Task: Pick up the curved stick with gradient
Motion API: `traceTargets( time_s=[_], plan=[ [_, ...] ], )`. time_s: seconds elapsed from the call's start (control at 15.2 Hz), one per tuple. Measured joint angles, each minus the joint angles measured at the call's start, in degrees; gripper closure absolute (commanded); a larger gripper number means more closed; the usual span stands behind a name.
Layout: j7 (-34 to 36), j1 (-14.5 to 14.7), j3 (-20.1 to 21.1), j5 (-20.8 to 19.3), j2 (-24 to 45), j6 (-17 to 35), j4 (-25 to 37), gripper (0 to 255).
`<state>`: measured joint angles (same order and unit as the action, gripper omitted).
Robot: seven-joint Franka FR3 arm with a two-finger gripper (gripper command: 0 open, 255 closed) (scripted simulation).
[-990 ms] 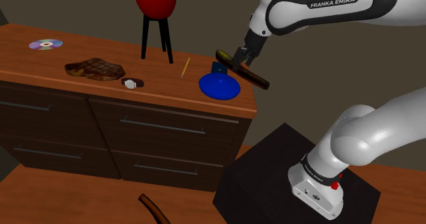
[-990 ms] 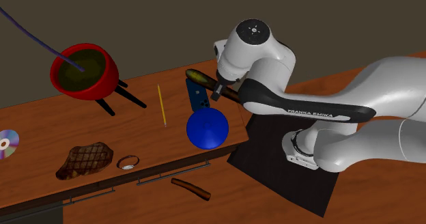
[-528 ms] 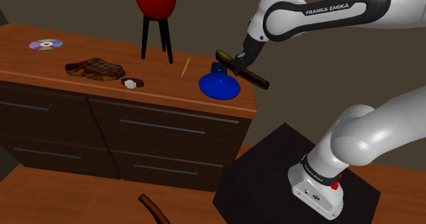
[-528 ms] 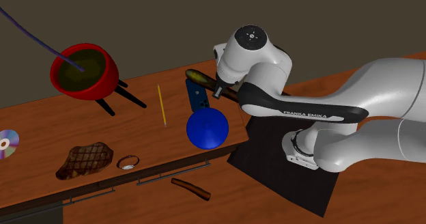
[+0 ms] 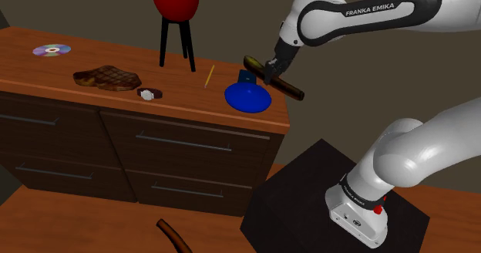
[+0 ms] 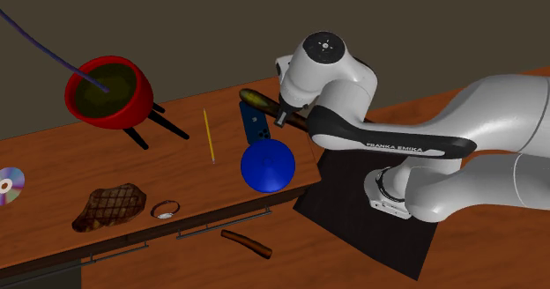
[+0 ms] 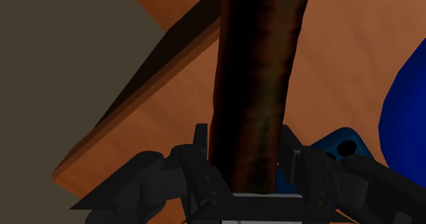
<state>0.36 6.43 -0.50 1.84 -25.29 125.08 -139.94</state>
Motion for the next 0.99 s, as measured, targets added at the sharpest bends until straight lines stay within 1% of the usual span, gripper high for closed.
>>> traceTargets(
  time_s=[0.33, 0.99],
  plan=[
    [0.28, 0.03, 0.13, -0.05, -1.00, -3.50, 2.49, 255],
    [0.26, -0.09, -0.06, -0.21, -1.64, -11.16, 9.50, 255]
  ],
)
